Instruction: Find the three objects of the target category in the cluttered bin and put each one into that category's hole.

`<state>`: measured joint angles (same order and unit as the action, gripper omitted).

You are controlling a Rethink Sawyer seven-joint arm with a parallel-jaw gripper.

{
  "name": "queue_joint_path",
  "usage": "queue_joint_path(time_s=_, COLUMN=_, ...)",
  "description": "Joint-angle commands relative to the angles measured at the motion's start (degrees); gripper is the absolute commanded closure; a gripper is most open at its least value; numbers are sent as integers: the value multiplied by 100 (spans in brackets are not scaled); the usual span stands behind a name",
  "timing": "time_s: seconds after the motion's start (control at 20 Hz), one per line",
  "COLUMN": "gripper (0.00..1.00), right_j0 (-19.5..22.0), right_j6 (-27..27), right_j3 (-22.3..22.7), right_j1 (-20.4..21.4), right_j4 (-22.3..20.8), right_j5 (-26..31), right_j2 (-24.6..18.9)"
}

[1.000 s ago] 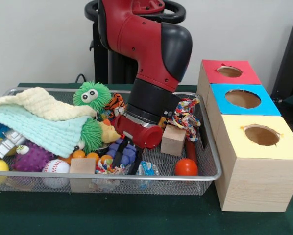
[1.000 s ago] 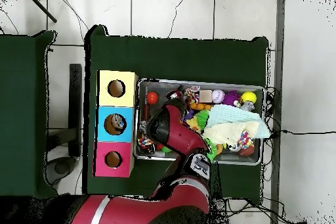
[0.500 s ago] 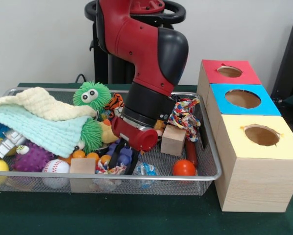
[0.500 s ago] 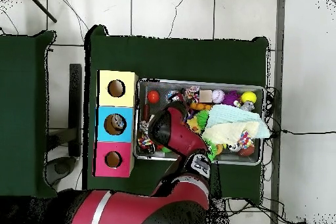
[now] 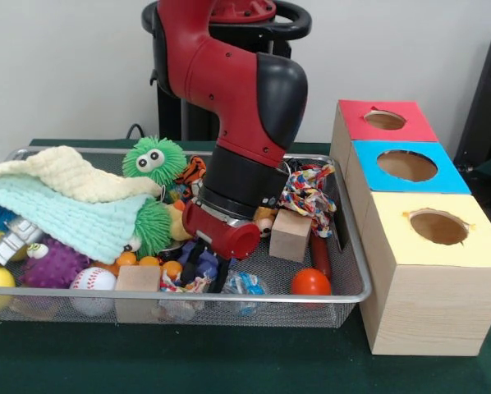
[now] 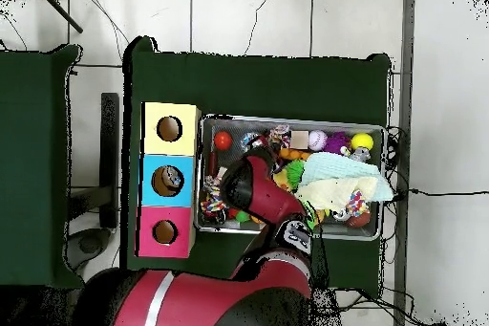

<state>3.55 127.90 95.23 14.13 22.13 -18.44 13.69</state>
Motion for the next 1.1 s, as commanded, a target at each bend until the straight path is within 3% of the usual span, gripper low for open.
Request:
queue_joint_path(time_s=0.05, gripper=0, right_j0=287, right_j6=235, right_j3=-344, right_j1=-415, right_j4=-296, right_j5=1057, right_j2=-657)
queue_joint_path(time_s=0.25, gripper=0, right_j0=275, right_j6=334, right_j3=-325, right_j1=-381, right_j4=-310, right_j5=1144, right_j2=-664)
queue_joint_path(time_s=0.55, gripper=0, right_j0=698, right_j6=163, right_j3=-25, right_j1=-48, right_j4=-796, right_j5=1827, right_j2=-1294)
queue_joint_path(time_s=0.9, gripper=0, right_j0=489, right_j6=354, right_j3=-55, right_j1=-86, right_j4=-714, right_j5=1872, right_j2=-1117)
queue_joint_path(time_s=1.1, gripper=0, right_j0=172, right_j6=782, right_j3=55, right_j1=-82, right_j4=-296, right_j5=1741, right_j2=-896)
